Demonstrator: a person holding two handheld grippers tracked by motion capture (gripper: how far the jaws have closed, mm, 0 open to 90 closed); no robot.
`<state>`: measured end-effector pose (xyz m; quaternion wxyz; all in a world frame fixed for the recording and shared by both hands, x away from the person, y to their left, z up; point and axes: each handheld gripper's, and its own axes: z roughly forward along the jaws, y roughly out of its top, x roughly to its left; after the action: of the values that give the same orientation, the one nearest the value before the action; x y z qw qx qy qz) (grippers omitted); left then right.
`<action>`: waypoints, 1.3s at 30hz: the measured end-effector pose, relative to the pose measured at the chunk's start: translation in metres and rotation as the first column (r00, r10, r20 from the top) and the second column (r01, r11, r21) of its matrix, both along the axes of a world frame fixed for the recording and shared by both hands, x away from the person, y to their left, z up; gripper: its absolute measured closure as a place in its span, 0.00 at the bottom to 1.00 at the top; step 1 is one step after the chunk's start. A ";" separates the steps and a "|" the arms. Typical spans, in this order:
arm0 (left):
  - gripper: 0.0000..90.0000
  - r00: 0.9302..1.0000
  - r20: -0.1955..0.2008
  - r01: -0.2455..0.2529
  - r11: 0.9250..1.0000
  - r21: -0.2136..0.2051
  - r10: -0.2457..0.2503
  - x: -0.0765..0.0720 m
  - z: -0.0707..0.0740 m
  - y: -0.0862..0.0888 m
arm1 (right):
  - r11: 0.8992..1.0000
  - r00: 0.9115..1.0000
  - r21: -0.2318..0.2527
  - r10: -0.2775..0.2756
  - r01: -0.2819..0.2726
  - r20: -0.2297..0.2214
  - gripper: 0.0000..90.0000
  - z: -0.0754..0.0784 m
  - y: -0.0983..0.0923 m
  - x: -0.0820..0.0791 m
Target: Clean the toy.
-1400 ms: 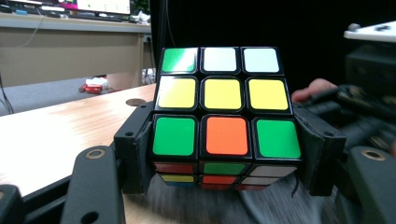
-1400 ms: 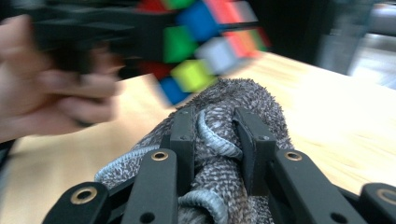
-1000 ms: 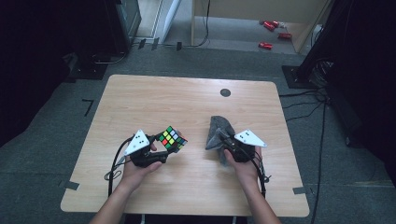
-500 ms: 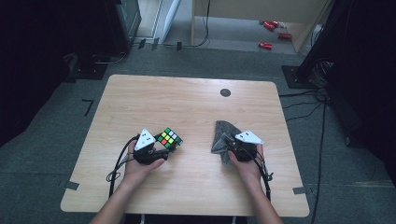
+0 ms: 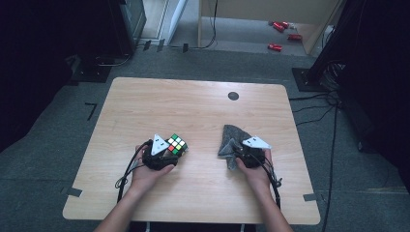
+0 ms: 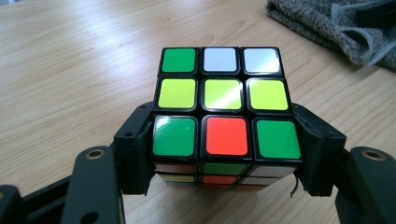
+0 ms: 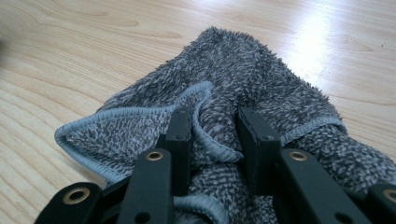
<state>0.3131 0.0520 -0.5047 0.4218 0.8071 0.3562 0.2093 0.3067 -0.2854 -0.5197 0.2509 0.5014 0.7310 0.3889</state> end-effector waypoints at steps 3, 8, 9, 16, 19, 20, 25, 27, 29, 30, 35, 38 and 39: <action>0.39 1.000 -0.005 0.004 1.000 0.009 -0.004 0.000 -0.001 -0.002 | 1.000 1.000 -0.003 0.008 -0.008 -0.009 0.76 0.000 0.000 0.001; 0.38 1.000 -0.011 0.001 1.000 0.000 -0.001 0.001 -0.003 -0.003 | 1.000 1.000 -0.011 0.014 -0.014 -0.020 0.76 -0.001 0.000 0.002; 0.38 1.000 -0.016 0.000 1.000 -0.001 -0.001 0.002 -0.004 -0.004 | 1.000 1.000 -0.013 0.014 -0.014 -0.022 0.76 -0.001 0.001 0.002; 0.37 1.000 -0.023 0.000 1.000 -0.010 -0.001 0.003 -0.005 -0.003 | 1.000 0.999 -0.020 0.013 -0.014 -0.032 0.76 -0.001 0.002 0.003; 0.29 0.999 -0.052 0.000 0.999 -0.043 -0.003 0.003 -0.003 -0.002 | 1.000 0.999 0.018 0.025 -0.024 -0.036 0.57 -0.001 -0.001 0.004; 0.26 0.999 -0.048 0.004 0.999 -0.042 -0.006 0.002 -0.001 -0.002 | 1.000 0.999 0.024 0.019 -0.018 -0.030 0.48 0.000 -0.002 0.004; 0.13 0.997 -0.072 0.014 0.991 -0.130 -0.024 -0.003 0.023 0.009 | 0.998 1.000 0.055 0.004 -0.004 -0.007 0.15 0.010 -0.001 0.003; 0.12 0.997 -0.071 0.012 0.985 -0.171 -0.024 -0.005 0.032 0.014 | 0.997 1.000 0.077 0.001 0.000 -0.011 0.10 0.016 0.000 0.004; 0.12 0.998 -0.065 0.010 0.982 -0.186 -0.023 -0.009 0.040 0.019 | 0.999 1.000 0.051 -0.001 0.001 -0.001 0.05 0.023 0.003 0.004; 0.11 0.998 -0.064 0.007 0.984 -0.179 -0.019 -0.010 0.042 0.022 | 0.998 1.000 0.056 0.004 -0.004 0.001 0.05 0.026 0.003 0.005; 0.10 0.998 -0.065 -0.017 0.985 -0.172 0.006 -0.015 0.045 0.045 | 0.999 0.999 0.017 0.035 -0.035 -0.012 0.03 0.037 0.002 0.003; 0.10 0.997 -0.076 -0.034 0.981 -0.193 0.020 -0.019 0.044 0.066 | 0.998 0.999 0.051 0.042 -0.041 -0.019 0.03 0.043 -0.005 -0.003; 0.10 0.997 -0.076 -0.034 0.981 -0.193 0.020 -0.019 0.044 0.066 | 0.998 0.999 0.051 0.042 -0.041 -0.019 0.03 0.043 -0.005 -0.003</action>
<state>0.2942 0.1177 -0.4607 0.4822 0.7643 0.4011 0.1496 0.3034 -0.2906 -0.4763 0.2229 0.4961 0.7337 0.4073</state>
